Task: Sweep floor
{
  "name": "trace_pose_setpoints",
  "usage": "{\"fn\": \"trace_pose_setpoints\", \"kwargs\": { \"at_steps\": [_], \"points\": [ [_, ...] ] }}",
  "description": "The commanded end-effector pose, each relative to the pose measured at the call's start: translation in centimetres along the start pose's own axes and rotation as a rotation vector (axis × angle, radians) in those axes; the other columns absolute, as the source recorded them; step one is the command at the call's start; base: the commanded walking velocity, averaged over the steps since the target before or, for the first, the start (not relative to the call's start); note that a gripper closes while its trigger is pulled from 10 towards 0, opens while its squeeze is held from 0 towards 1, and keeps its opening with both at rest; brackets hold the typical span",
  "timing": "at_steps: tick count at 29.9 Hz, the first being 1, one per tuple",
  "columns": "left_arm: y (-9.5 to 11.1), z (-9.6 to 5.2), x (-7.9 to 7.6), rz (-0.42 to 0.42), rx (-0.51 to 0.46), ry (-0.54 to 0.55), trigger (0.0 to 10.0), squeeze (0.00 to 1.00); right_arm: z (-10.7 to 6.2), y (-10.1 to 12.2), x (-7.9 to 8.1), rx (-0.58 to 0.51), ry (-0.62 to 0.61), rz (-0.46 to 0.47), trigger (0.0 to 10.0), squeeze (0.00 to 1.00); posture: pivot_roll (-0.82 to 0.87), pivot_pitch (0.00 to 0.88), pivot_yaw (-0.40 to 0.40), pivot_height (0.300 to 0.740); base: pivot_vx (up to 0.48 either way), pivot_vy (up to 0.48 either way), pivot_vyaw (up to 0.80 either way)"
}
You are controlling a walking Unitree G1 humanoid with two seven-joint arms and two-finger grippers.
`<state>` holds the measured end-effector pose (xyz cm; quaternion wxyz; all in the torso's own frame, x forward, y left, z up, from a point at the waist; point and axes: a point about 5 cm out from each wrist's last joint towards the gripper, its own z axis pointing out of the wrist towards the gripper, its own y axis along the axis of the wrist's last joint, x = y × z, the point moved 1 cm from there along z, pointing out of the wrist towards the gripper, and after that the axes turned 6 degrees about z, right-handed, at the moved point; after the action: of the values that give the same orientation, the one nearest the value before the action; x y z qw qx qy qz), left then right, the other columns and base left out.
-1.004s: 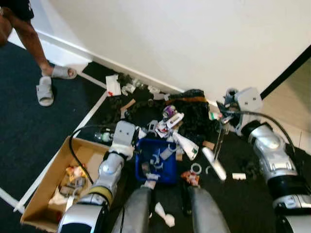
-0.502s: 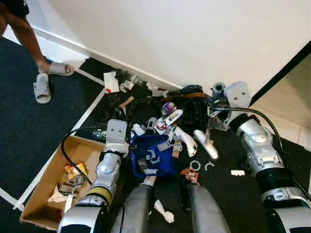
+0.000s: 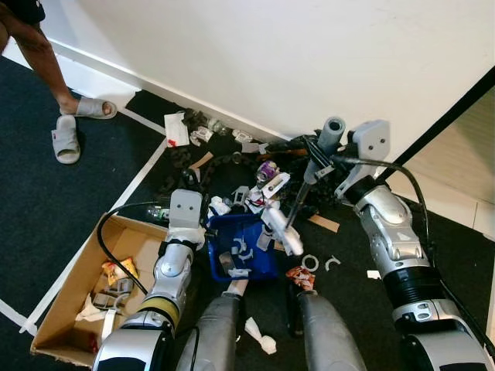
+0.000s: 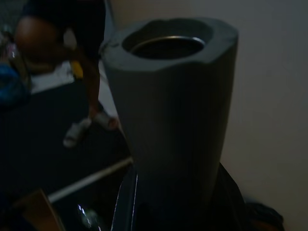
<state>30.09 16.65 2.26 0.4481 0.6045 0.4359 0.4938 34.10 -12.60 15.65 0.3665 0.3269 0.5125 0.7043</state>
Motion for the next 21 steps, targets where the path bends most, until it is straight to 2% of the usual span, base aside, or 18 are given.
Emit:
{"fn": "trace_pose_setpoints", "kwargs": {
  "at_steps": [1,9,14,16,19,21],
  "points": [
    [0.0,-0.1,-0.4,-0.01,-0.01,-0.004,10.0,0.0,0.0,0.2,0.1,-0.032,-0.001,0.081,10.0,0.0,0.05,0.278,-0.036,0.74,0.0,0.0,0.0],
    [0.3,0.2,-0.6,-0.013,-0.012,-0.002,10.0,0.0,-0.1,0.7,0.0,-0.057,-0.012,0.17,10.0,0.0,0.05,0.262,-0.041,0.74,0.0,0.0,0.0],
    [0.4,0.4,-0.7,-0.015,-0.012,-0.001,10.0,0.0,-0.7,1.3,-1.0,-0.078,-0.044,0.215,10.0,0.0,0.05,0.249,-0.043,0.74,0.0,0.0,0.0],
    [0.5,0.5,-0.7,-0.016,-0.011,-0.001,10.0,0.0,-1.3,2.2,-2.3,-0.1,-0.079,0.209,10.0,0.0,0.04,0.242,-0.045,0.74,0.0,0.0,0.0],
    [0.5,0.5,-0.7,-0.016,-0.011,-0.001,10.0,0.0,-1.5,2.7,-2.9,-0.111,-0.094,0.199,10.0,0.0,0.04,0.242,-0.045,0.74,0.0,0.0,0.0],
    [0.6,0.6,-0.7,-0.016,-0.009,-0.004,10.0,0.0,-1.9,4.1,-4.0,-0.151,-0.115,0.176,10.0,0.0,0.04,0.232,-0.045,0.74,0.0,0.0,0.0]
  ]
}}
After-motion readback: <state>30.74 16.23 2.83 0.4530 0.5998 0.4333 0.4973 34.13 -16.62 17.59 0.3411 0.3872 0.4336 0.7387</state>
